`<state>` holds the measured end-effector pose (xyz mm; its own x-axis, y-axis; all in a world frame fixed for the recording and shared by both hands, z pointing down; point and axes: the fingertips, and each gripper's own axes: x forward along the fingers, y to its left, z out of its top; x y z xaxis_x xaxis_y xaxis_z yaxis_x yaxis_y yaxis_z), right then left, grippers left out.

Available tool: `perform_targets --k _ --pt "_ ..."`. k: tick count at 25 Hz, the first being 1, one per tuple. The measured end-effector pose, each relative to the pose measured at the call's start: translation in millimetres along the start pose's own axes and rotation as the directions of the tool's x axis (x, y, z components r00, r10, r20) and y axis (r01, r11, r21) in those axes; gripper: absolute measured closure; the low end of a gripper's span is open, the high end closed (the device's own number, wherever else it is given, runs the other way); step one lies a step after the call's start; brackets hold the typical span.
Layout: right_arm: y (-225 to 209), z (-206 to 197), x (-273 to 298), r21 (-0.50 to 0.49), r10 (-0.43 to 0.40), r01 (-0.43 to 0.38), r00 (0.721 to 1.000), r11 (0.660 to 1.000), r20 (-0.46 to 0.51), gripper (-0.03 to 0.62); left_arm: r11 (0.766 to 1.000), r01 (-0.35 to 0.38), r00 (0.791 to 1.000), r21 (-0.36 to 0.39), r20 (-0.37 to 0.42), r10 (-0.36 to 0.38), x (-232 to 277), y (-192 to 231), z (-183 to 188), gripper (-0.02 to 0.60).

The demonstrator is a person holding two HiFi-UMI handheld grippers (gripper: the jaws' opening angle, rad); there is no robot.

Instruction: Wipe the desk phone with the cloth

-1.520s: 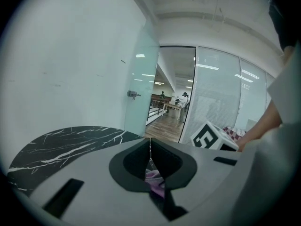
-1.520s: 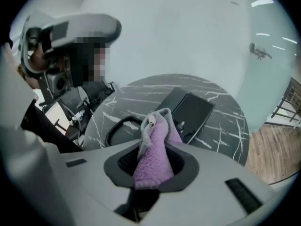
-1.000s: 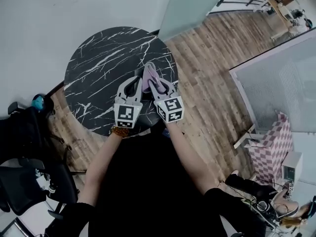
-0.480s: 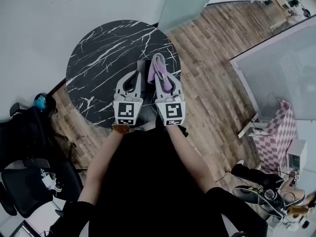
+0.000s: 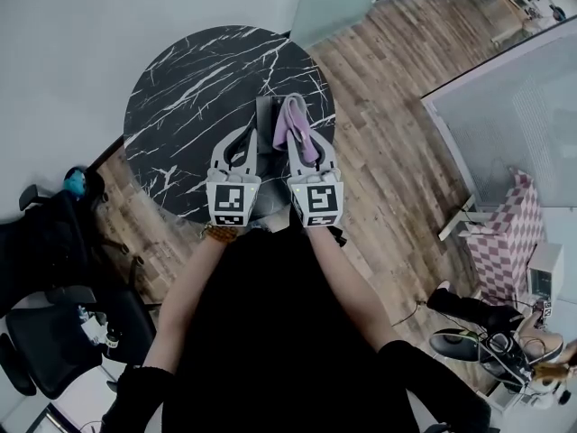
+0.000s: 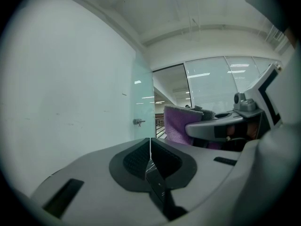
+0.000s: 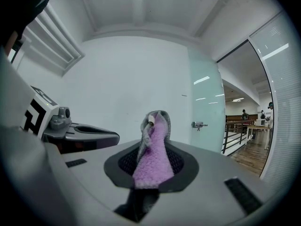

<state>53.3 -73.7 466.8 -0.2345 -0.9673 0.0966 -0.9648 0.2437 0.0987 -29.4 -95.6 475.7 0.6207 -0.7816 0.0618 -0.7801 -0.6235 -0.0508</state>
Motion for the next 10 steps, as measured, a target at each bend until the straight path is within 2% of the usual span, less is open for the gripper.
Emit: perform_targets --k 10 --pt "9.3 0.8 -4.7 -0.010 0.011 -0.011 1.000 1.000 0.002 0.522 0.999 0.039 0.999 0.003 -0.016 -0.039 -6.8 -3.0 -4.5 0.561"
